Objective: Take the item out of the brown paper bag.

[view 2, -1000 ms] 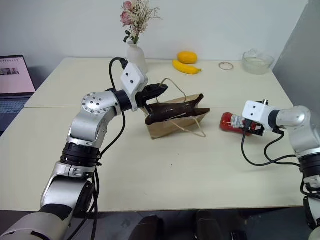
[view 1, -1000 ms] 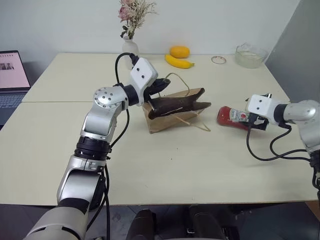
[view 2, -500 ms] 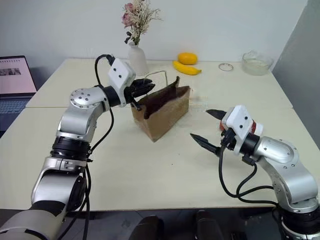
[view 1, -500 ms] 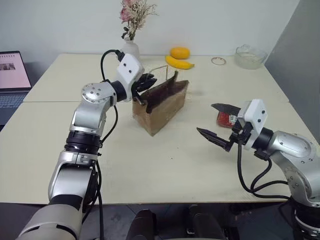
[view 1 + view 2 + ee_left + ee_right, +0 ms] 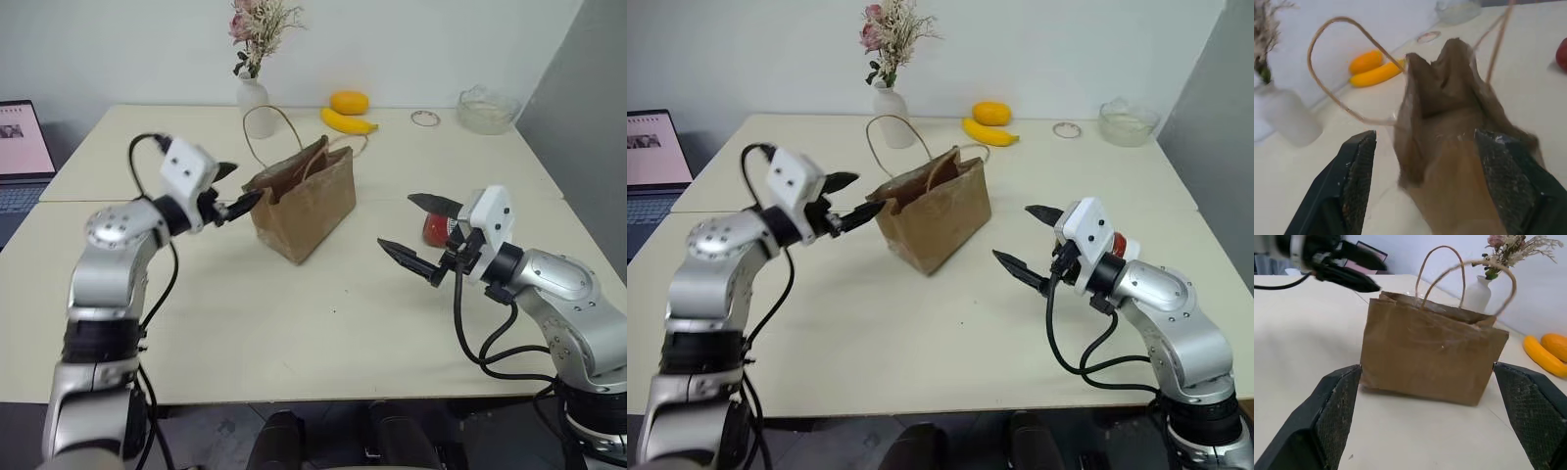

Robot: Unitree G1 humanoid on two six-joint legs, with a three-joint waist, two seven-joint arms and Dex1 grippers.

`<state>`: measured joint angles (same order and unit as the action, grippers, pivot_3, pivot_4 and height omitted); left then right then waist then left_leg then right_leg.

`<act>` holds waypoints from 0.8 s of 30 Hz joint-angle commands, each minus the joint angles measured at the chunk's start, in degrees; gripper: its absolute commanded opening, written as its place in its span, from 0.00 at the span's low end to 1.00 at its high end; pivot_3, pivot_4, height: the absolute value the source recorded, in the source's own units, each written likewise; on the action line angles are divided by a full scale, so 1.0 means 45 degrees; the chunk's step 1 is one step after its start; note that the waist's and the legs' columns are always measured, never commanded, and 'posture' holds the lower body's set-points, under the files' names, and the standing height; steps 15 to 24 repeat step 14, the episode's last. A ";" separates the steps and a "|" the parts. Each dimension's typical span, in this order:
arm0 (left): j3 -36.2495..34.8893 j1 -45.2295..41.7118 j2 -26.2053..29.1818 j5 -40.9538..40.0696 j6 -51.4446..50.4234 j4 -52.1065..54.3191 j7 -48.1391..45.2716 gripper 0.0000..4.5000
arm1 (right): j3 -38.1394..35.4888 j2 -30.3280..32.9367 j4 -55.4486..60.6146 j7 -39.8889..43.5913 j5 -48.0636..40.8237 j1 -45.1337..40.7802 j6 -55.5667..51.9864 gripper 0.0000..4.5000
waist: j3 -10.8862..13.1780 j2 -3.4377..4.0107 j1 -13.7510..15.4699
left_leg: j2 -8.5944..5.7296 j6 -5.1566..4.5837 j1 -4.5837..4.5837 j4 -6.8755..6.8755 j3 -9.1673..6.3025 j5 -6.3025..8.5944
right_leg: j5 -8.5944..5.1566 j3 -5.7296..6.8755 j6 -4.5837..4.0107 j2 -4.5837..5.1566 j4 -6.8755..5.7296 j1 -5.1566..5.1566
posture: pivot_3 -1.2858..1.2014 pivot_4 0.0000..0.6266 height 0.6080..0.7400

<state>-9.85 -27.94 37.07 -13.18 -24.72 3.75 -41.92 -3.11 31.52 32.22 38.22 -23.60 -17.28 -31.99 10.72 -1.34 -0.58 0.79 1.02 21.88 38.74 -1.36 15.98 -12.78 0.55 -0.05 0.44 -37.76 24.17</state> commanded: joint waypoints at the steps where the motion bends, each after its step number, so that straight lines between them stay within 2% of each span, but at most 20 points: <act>1: -0.1022 0.0619 -0.0546 -0.0733 -0.1257 0.2097 0.1415 0.75 | -0.0094 -0.0496 0.0093 -0.0544 0.0417 0.0388 0.1268 1.00 | -0.0001 -0.0002 0.0093 | -0.0002 0.0000 0.0001 0.0000 -0.0004 0.0000 | 0.0000 0.0003 0.0000 0.0000 -0.0004 0.0000 | 0.52 0.24 1.00; 7: -0.1537 0.3249 -0.2585 0.0095 -0.0963 0.4531 0.4467 0.75 | 0.0058 -0.1418 0.0333 -0.1069 0.0457 0.1919 0.2073 1.00 | -0.0010 -0.0014 0.0124 | -0.0021 0.0001 0.0000 0.0002 0.0012 0.0001 | 0.0002 -0.0012 0.0004 0.0035 0.0018 -0.0018 | 0.52 0.24 1.00; 12: -0.1176 0.5380 -0.3232 0.0507 0.0001 0.4826 0.4852 0.75 | 0.0389 -0.2128 0.0058 -0.1334 0.0779 0.3163 0.3065 1.00 | -0.0014 -0.0017 0.0095 | -0.0010 0.0001 -0.0021 -0.0006 0.0004 0.0001 | 0.0000 -0.0006 -0.0001 0.0024 0.0006 -0.0017 | 0.52 0.24 1.00; 24: -0.1184 0.5732 -0.3419 0.0544 0.0533 0.4721 0.4988 0.75 | 0.0438 -0.2218 -0.0022 -0.1369 0.0806 0.3471 0.3266 1.00 | -0.0014 -0.0016 0.0098 | -0.0008 0.0001 -0.0022 -0.0009 -0.0004 0.0001 | -0.0003 0.0005 -0.0007 0.0017 0.0002 -0.0016 | 0.52 0.24 1.00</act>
